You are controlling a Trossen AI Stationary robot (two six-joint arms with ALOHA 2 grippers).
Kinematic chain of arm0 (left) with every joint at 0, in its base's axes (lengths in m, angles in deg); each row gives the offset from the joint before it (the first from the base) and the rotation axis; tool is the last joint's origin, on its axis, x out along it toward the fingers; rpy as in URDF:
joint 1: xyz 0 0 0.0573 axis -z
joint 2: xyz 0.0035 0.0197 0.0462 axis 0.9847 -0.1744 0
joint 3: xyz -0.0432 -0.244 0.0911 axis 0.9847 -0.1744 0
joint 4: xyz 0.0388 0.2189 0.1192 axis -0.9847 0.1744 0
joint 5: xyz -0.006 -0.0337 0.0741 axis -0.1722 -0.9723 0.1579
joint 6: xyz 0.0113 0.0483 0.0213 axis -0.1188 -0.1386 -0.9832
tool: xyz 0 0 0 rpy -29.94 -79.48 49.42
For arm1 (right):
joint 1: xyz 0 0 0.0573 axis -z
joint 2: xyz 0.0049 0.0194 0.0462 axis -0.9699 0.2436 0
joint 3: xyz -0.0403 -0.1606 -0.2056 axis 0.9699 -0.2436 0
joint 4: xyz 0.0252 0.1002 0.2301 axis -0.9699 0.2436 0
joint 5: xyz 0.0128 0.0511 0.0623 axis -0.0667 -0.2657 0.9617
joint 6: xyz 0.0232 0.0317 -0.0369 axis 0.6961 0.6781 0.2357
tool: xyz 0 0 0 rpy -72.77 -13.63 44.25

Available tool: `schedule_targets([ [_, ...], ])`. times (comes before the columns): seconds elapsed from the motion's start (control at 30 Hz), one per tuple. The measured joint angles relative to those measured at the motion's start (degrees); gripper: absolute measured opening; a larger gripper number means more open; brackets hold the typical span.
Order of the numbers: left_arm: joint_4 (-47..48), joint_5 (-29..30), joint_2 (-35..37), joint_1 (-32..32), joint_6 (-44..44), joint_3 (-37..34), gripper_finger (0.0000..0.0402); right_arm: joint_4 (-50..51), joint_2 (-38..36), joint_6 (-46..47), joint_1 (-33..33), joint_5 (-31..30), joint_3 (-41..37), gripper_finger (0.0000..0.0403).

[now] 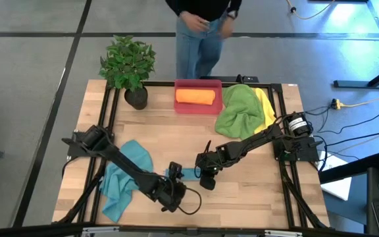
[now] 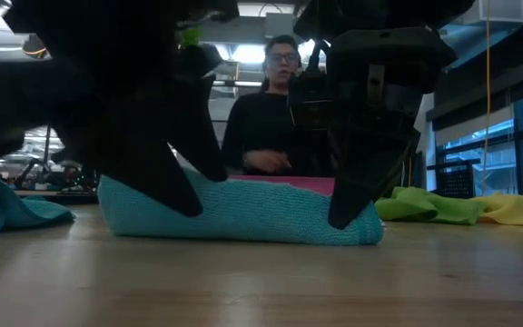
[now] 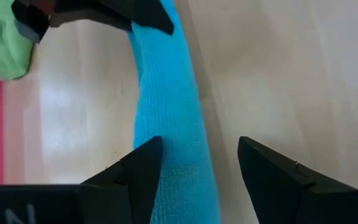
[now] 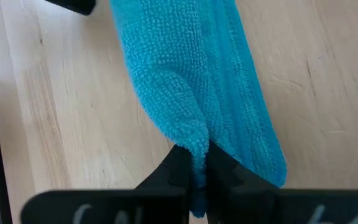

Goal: Roll microfiber towels into tight, uniform cylinder then place into a basket
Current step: Roll the right blue towel

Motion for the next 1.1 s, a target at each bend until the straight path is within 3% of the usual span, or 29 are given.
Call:
schedule_targets([
  [1.1, 3.61, -0.67, -4.16, -2.45, 3.06, 0.06, 0.0196, -0.27, 0.00, -0.21, 0.00, 0.42, 0.00, 0.0021],
])
